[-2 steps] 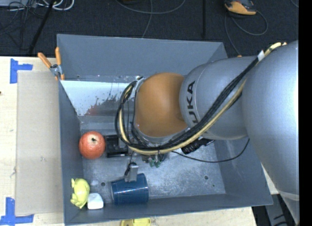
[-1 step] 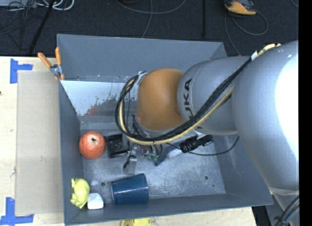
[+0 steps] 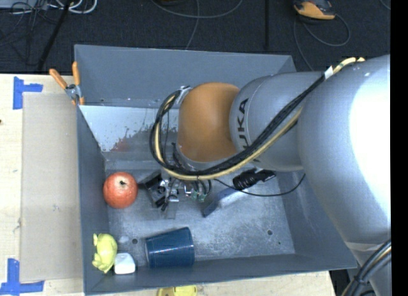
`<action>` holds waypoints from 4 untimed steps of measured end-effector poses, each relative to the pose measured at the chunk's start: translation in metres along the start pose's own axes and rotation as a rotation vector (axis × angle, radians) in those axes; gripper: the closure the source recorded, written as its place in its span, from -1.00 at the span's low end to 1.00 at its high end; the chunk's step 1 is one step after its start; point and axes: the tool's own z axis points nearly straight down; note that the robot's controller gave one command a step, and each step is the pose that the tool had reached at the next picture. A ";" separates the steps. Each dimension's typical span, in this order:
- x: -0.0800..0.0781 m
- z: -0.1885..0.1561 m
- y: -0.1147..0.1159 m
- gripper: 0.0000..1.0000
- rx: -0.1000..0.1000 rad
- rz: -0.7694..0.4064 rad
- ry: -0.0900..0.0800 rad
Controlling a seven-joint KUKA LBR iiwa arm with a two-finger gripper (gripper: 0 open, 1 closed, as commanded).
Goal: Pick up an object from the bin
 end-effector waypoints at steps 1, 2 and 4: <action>-0.028 0.007 0.003 -1.00 -0.001 -0.066 0.002; -0.045 -0.008 -0.029 1.00 0.001 0.159 0.005; -0.045 -0.008 -0.028 -1.00 0.000 0.162 0.006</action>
Offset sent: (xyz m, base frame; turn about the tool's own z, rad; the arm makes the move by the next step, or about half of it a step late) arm 0.0421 -0.0315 0.0083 0.1575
